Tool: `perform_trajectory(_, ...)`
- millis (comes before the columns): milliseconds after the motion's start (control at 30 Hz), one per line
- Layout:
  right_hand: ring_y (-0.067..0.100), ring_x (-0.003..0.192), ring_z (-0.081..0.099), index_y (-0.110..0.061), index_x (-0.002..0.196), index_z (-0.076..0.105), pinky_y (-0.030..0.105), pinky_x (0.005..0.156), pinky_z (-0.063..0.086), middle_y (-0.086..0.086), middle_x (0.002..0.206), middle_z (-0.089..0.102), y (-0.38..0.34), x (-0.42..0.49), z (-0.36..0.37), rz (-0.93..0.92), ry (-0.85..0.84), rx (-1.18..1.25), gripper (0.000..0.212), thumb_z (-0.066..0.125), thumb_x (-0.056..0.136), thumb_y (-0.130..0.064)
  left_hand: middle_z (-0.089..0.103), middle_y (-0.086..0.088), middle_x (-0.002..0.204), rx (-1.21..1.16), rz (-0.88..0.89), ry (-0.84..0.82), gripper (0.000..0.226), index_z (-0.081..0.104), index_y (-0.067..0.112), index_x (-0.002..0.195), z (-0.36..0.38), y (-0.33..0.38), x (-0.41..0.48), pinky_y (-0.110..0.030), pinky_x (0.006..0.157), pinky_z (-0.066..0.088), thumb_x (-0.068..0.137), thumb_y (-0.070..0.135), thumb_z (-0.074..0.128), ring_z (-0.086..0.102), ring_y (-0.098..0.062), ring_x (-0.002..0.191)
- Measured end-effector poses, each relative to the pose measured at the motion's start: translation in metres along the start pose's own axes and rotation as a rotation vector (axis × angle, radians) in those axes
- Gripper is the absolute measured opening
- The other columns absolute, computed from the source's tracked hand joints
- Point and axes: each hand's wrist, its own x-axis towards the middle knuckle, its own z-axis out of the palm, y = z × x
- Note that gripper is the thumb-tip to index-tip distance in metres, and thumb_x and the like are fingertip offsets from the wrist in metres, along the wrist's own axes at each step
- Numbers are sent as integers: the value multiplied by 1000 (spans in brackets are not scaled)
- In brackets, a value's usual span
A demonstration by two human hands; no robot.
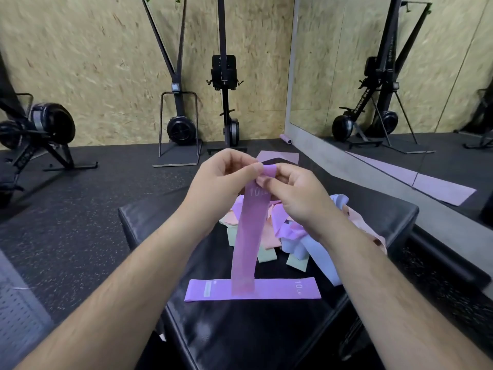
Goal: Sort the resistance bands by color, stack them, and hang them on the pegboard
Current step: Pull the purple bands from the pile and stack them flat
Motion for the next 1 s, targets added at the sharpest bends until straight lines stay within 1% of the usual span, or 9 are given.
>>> perform_trajectory(167,12,83,70,-8,109,71,25,78,57,3,88,76,11,-1,0,36,-64,102,14,61,100,-13,65,10,75,120,50,70,12,64,17,98,-3,-10,5,-26,67,50,91,13,73,58,-9,71)
perform_trajectory(267,9,79,70,-12,107,72,29,79,57,-4,80,75,16,-1,2,28,-41,37,14,61,101,-19,65,9,79,150,24,7,17,66,21,108,-5,-18,4,-40,79,57,93,18,72,62,-13,77)
perform_trajectory(367,14,85,71,-13,103,72,41,88,57,4,87,78,21,-3,6,14,-45,1,11,61,100,-15,69,5,79,278,8,-41,12,74,26,103,-6,-23,1,-49,81,58,92,30,74,66,-20,75)
perform_trajectory(467,21,89,70,-12,104,70,50,91,55,13,96,77,31,-6,8,53,-112,5,9,65,98,-16,69,-3,72,338,12,-13,9,76,24,88,-7,-32,-3,-39,69,57,94,27,71,60,-13,64)
perform_trajectory(533,18,88,72,-13,106,69,37,82,57,7,95,78,40,-11,7,136,-201,40,10,69,96,-15,68,-10,76,343,-31,52,13,72,20,85,-10,-44,-5,-31,62,52,96,25,69,57,-10,63)
perform_trajectory(600,15,85,72,-13,107,69,29,81,56,4,95,78,52,-16,4,239,-298,40,17,74,91,-13,65,-5,74,339,-88,126,16,68,19,85,-17,-59,-7,-26,60,47,99,26,65,56,-10,64)
perform_trajectory(700,21,99,74,-15,110,71,41,100,54,4,105,78,75,-26,-7,323,-404,-84,28,80,84,-13,63,9,79,358,-170,218,16,64,19,88,-30,-83,-13,-22,63,42,101,28,60,55,-7,66)
perform_trajectory(800,24,101,74,-18,106,73,44,100,54,4,103,78,95,-38,-25,388,-456,-212,25,81,83,-16,62,11,83,391,-229,291,16,63,19,90,-42,-107,-28,-18,63,41,102,28,58,53,1,67)
perform_trajectory(1000,14,84,70,-26,93,75,32,84,54,4,92,75,135,-67,-66,434,-84,-381,24,89,74,-24,63,9,88,349,-274,460,15,61,21,91,-53,-154,-73,-19,70,44,102,30,56,55,2,72)
